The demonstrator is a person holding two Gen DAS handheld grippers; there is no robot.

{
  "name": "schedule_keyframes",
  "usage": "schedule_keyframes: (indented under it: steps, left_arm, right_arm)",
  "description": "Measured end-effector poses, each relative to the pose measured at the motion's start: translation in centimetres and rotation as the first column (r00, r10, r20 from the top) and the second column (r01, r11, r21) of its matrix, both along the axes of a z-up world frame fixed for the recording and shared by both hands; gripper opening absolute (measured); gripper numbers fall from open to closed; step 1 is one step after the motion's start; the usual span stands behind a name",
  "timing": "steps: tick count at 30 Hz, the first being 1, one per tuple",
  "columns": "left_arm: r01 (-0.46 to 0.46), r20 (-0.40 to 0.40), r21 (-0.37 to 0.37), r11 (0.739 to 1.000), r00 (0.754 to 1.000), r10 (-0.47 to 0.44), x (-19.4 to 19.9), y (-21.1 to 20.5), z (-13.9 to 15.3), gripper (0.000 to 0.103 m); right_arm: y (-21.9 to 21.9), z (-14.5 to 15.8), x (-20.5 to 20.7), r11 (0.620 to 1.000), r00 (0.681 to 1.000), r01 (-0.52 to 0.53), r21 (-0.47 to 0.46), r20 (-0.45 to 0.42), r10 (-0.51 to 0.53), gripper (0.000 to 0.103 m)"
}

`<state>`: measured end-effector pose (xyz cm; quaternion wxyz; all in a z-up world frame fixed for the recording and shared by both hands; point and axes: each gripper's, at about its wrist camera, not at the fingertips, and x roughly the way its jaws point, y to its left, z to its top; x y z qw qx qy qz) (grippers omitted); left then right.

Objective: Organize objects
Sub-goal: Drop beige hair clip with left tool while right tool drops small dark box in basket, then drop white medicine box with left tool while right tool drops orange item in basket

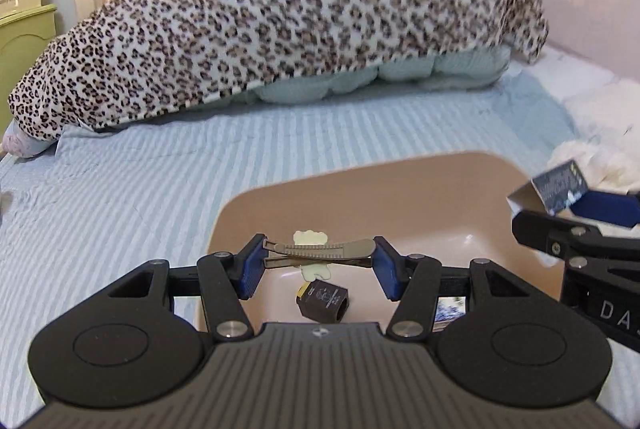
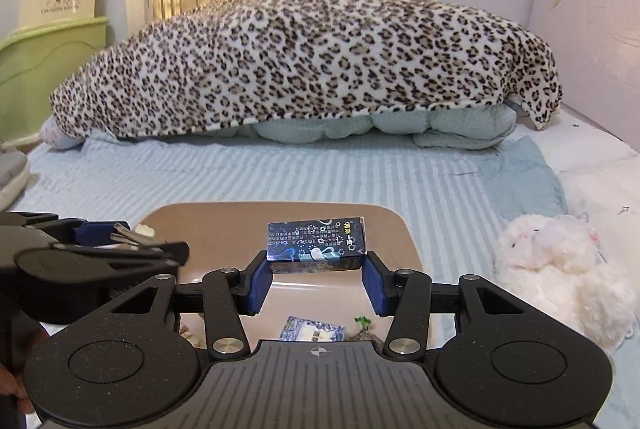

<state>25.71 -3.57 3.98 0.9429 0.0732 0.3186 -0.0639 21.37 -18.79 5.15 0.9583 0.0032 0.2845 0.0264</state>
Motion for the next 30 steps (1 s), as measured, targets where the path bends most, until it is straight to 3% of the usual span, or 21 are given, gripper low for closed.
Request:
schedule_keyframes:
  steps: [8,11,14,18,20,22,26,30]
  left_arm:
    - [-0.006,-0.14,0.071,0.997,0.99,0.016,2.7,-0.7,-4.8,0.058]
    - [-0.003,-0.152,0.081,0.997,0.988,0.016,2.6,-0.5,-5.5,0.058]
    - [-0.001,-0.148,0.065,0.998,0.989,0.011,2.2,-0.1,-5.1,0.06]
    - [-0.027,-0.113,0.059,0.998,0.993,0.033,1.1,0.5,-3.5,0.082]
    - [-0.03,-0.095,0.05,0.998,0.995,0.035,0.3,0.9,-2.5,0.086]
    - [-0.029,-0.091,0.051,0.998,0.995,0.034,-0.7,1.1,-1.7,0.088]
    - [-0.041,-0.072,0.059,0.997,0.996,0.046,-3.1,1.8,-0.5,0.091]
    - [-0.054,-0.074,0.034,0.998,0.996,0.057,-5.4,2.9,-0.1,0.092]
  right_arm:
    - [1.4,-3.3,3.3,0.994,0.994,-0.03,-0.108,-0.108,0.019,0.045]
    - [1.6,-4.6,3.7,0.992,0.987,-0.042,-0.115,-0.16,0.023,0.05]
    - [1.6,-5.0,3.3,0.993,0.987,-0.046,-0.111,-0.158,0.028,0.055]
    - [1.9,-3.7,1.9,0.985,0.993,-0.057,-0.164,-0.114,0.038,0.072]
    - [1.5,-2.6,1.0,0.988,0.994,-0.054,-0.142,-0.101,0.04,0.08]
    - [1.1,-1.8,0.1,0.992,0.995,-0.049,-0.119,-0.091,0.038,0.088]
    - [0.8,-0.8,-2.4,0.993,0.996,-0.05,-0.108,-0.083,0.041,0.09]
    - [0.4,-1.1,-4.9,0.994,0.994,-0.049,-0.097,-0.097,0.039,0.099]
